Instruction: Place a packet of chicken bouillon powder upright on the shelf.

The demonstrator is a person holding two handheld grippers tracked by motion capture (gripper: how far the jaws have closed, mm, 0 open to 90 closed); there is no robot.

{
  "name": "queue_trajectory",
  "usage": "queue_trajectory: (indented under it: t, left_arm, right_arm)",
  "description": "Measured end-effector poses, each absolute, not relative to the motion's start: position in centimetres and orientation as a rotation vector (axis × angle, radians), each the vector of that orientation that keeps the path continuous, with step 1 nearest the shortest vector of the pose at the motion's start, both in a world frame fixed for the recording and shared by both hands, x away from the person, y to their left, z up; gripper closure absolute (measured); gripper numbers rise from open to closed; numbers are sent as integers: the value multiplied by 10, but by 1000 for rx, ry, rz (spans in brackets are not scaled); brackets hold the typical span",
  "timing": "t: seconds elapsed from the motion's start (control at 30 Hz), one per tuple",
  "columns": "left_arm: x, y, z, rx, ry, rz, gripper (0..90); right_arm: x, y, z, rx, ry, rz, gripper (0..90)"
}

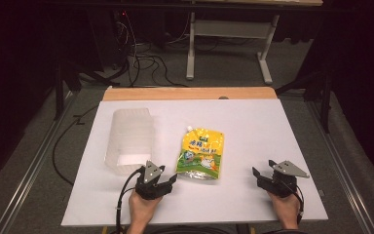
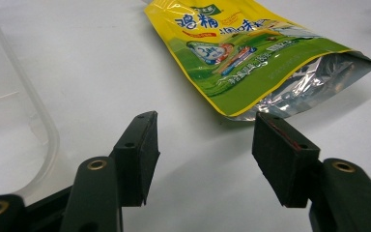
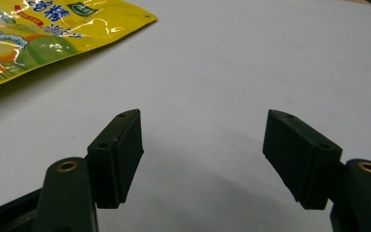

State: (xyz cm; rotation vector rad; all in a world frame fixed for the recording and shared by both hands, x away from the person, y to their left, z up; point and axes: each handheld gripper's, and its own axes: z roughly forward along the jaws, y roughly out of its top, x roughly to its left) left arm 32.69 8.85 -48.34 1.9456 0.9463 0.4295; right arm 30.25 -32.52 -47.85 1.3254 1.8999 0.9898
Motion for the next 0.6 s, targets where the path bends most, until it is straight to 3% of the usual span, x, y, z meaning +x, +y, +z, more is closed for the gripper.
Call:
queue_trajectory:
  t: [0.6]
  left_arm:
    - [326, 88, -483, 1953, 941, 439, 392]
  right_arm:
    - [302, -324, -478, 1329, 1901, 980, 295]
